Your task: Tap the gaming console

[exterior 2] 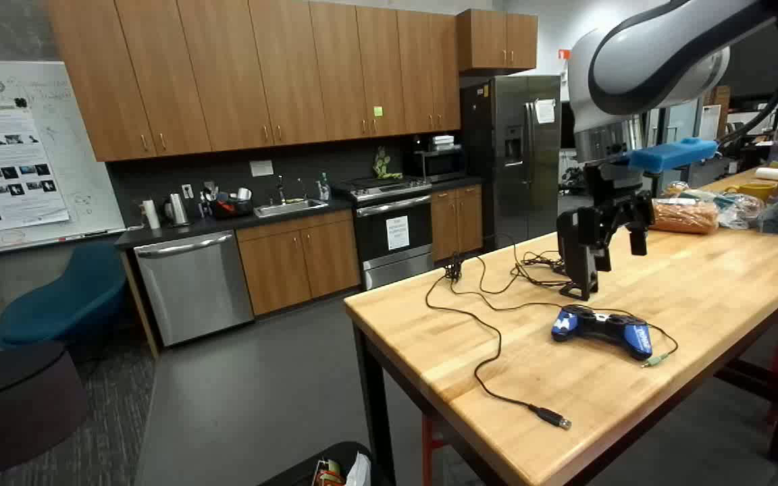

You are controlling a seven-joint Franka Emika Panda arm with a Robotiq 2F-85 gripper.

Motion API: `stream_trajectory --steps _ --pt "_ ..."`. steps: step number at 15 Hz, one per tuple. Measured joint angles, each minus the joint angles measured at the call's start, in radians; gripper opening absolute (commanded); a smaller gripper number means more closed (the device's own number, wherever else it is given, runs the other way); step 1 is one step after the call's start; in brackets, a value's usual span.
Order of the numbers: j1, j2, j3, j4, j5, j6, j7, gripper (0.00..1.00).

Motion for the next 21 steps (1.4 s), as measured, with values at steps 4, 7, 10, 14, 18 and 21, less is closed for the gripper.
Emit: stream_trajectory --steps 4,7,10,14,18,21 --pt "0.000 0.000 0.000 0.000 0.000 0.000 0.000 1.00" --pt "0.000 0.000 0.000 0.000 0.000 0.000 0.000 1.00" --pt "0.000 0.000 0.000 0.000 0.000 0.000 0.000 1.00" --pt "0.000 0.000 0.000 0.000 0.000 0.000 0.000 1.00" --pt "0.000 0.000 0.000 0.000 0.000 0.001 0.000 1.00" --pt "-0.001 0.002 0.000 -0.001 0.000 0.016 0.002 1.00"
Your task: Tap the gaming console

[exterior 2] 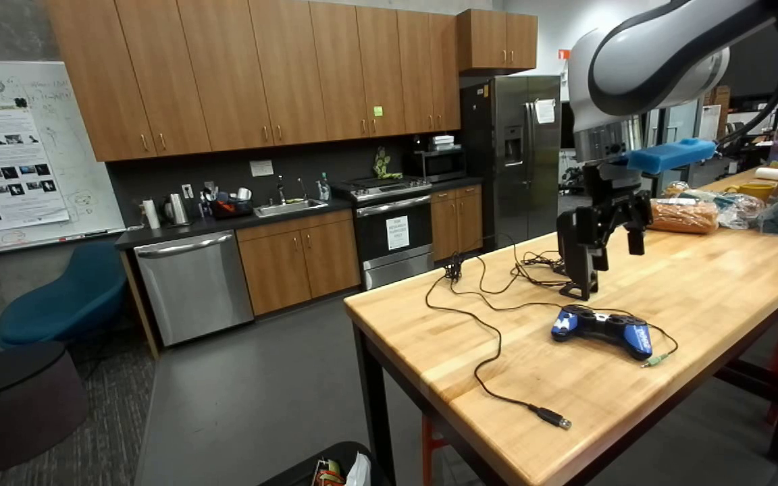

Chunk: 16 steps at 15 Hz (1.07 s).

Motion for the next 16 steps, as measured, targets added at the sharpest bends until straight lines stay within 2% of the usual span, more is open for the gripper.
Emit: stream_trajectory --steps 6,7,9,16 --pt "-0.005 0.006 -0.020 -0.006 0.000 0.083 0.000 1.00" --pt "-0.007 0.010 -0.024 -0.006 0.000 0.093 0.000 0.75" --pt "-0.011 0.019 -0.031 -0.007 0.000 0.109 0.000 0.69" --pt "-0.014 0.056 -0.041 -0.008 0.000 0.154 0.000 0.16"
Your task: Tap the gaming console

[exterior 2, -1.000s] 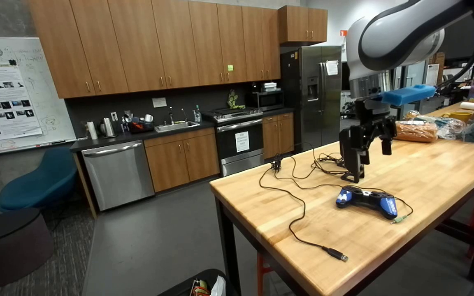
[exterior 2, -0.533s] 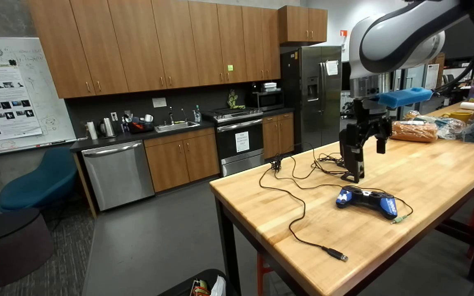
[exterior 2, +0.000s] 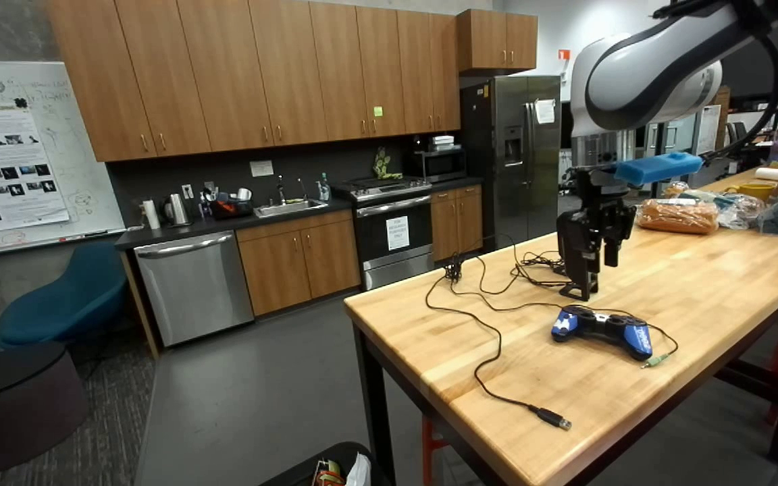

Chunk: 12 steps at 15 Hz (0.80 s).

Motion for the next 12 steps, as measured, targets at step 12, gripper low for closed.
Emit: stream_trajectory --steps 12 --pt "0.000 0.065 0.000 0.000 0.000 0.074 0.007 0.00"
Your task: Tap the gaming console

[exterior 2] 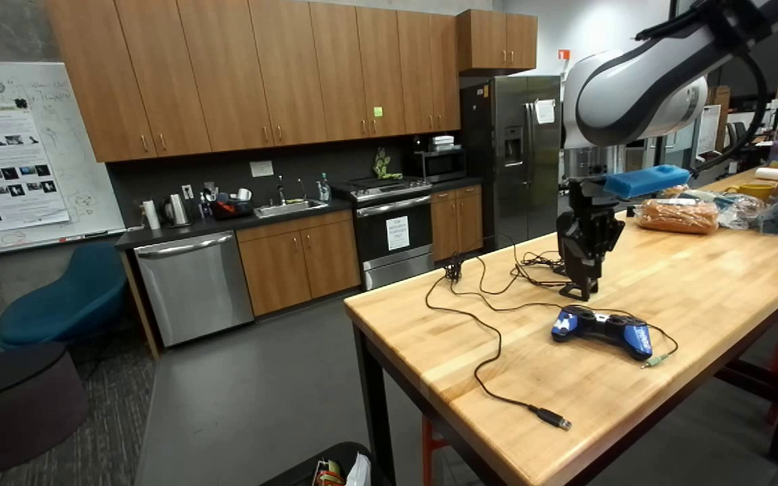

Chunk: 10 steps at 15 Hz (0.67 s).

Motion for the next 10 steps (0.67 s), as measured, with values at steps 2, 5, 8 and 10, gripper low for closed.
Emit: stream_trajectory --steps 2,5,8,10 --pt "0.000 0.014 0.000 0.000 0.000 0.020 0.003 0.00" --pt "0.000 0.038 0.000 0.000 0.000 0.043 0.013 0.00" --pt "0.000 0.064 0.000 0.000 0.000 0.066 0.017 0.00" --pt "0.000 0.083 0.000 0.000 0.000 0.084 0.017 0.00"
